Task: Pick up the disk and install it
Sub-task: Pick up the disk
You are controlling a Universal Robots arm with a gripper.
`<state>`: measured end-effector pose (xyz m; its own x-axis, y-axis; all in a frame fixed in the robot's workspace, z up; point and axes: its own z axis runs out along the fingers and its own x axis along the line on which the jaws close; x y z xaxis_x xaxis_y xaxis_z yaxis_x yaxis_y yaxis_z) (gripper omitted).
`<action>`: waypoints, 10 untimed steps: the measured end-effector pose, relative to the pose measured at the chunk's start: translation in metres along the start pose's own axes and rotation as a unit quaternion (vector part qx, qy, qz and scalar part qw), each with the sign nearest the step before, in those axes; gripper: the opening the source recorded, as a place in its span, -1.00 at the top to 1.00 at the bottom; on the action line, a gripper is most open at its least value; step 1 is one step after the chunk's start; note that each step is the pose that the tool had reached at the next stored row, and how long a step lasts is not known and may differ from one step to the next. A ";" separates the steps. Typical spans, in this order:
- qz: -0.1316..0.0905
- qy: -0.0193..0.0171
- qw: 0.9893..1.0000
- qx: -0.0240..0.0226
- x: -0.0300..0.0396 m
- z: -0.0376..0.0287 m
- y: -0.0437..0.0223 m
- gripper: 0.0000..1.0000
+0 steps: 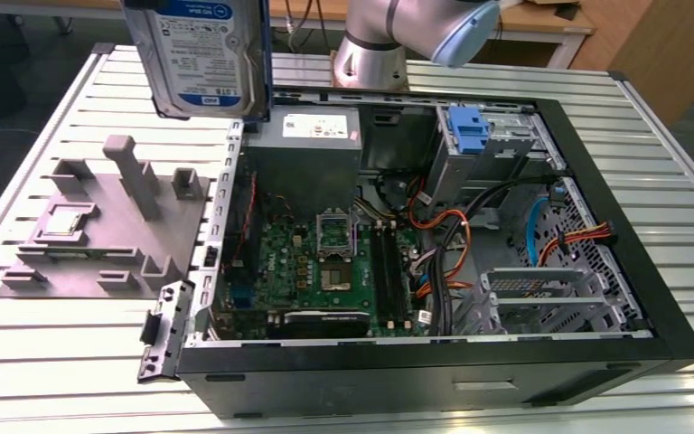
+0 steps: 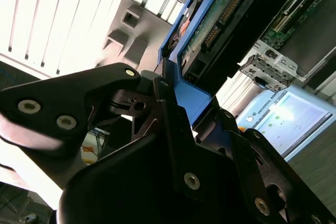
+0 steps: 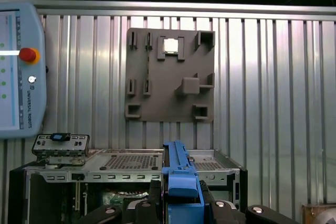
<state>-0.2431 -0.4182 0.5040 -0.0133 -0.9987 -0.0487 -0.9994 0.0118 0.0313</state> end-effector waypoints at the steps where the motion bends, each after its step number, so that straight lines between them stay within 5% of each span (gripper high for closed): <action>1: 0.000 0.000 1.000 0.000 0.0002 -0.0001 -0.0008 0.26; 10: 0.000 0.000 1.000 0.000 0.0015 -0.0004 -0.0175 0.26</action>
<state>-0.2257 -0.4199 0.5038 -0.0133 -0.9987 -0.0487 -0.9994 0.0117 0.0313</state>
